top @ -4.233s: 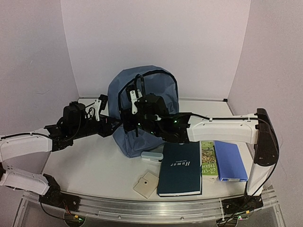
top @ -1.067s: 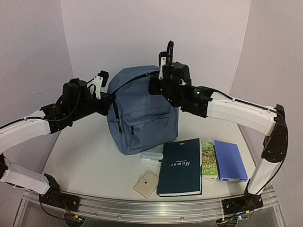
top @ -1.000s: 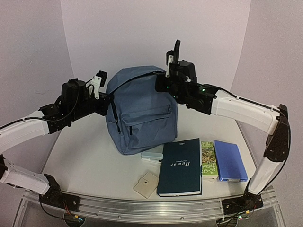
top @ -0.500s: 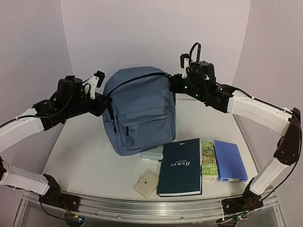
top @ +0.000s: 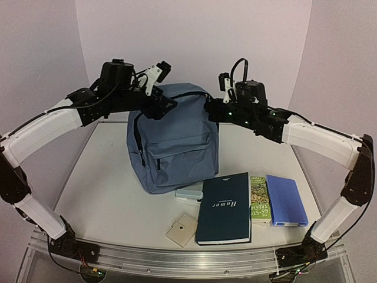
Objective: Pack the student bag
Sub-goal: Unzip the student bag at the center of the board.
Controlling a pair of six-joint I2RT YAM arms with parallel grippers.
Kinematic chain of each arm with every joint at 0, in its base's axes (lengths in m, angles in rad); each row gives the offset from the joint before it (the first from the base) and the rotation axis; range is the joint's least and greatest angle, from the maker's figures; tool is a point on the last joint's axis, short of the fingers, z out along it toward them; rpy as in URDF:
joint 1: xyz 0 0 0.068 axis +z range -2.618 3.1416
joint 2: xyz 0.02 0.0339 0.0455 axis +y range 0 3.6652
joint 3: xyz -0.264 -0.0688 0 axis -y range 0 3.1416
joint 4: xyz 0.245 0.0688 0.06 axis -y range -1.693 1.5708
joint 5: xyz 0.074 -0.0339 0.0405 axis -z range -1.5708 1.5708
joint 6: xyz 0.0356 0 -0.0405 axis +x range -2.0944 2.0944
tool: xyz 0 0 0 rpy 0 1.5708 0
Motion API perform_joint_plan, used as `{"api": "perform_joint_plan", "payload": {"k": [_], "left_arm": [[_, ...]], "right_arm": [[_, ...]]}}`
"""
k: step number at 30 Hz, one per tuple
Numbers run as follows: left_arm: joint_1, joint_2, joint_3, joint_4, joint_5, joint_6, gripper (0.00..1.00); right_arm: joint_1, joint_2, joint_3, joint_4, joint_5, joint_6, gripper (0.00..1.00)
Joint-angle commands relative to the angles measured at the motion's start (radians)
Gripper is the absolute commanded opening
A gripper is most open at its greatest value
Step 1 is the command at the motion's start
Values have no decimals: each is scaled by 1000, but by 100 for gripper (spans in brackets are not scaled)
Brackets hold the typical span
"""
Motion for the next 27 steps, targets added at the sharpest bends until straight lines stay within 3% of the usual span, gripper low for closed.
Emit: {"api": "perform_joint_plan", "payload": {"k": [1,4,8,12,27], "left_arm": [[-60,81,108,-3,-86,143,71],[-66,109,127,8,-114,163,54],[-68,103,111,52,-138,163,16],[-68,90,105,78,-186,145,1],[-67,119,206,-6,-327,73,0]], "right_arm": [[-3,-30,-6,11,-18,13,0],[-3,-37,-15,10,-3,21,0],[-3,-56,-23,-4,82,60,0],[-20,-76,-30,-40,140,96,0],[-69,-37,-247,-121,83,191,0]]}}
